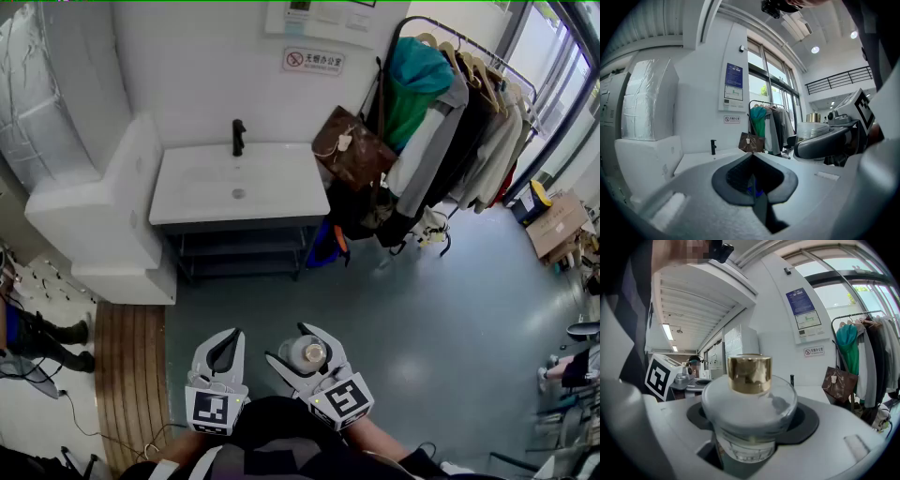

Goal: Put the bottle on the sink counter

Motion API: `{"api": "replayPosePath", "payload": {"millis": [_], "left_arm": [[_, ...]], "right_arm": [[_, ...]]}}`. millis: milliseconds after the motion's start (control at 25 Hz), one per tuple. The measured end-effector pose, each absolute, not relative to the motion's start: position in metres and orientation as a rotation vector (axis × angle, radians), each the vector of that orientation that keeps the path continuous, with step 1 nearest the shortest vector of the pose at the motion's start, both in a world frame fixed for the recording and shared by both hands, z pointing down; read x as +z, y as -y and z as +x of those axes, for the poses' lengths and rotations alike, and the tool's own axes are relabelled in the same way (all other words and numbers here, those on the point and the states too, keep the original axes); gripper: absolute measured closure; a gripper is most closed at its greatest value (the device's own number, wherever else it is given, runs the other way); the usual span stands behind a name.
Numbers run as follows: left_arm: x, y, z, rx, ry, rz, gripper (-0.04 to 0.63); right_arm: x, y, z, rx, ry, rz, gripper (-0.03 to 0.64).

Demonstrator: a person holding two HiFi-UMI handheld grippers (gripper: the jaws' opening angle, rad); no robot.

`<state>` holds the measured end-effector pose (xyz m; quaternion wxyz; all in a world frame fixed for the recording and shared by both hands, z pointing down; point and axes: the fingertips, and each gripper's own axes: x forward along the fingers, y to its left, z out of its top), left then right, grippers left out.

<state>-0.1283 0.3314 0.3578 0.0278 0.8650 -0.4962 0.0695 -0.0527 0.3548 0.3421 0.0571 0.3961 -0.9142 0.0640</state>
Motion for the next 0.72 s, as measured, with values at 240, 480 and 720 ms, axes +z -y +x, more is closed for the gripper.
{"api": "replayPosePath", "payload": {"millis": [240, 480, 720], "left_arm": [[0.356, -0.329, -0.132, 0.196, 1.536, 2.685, 0.595], [0.357, -0.331, -0.14, 0.198, 1.539, 2.676, 0.595], [0.358, -0.333, -0.151, 0.186, 1.535, 2.683, 0.595]], "right_arm": [[0.349, -0.351, -0.052, 0.17, 2.756, 1.211, 0.281], [0.349, -0.353, -0.061, 0.19, 2.763, 1.21, 0.281], [0.341, -0.352, -0.07, 0.206, 2.801, 1.244, 0.281]]}}
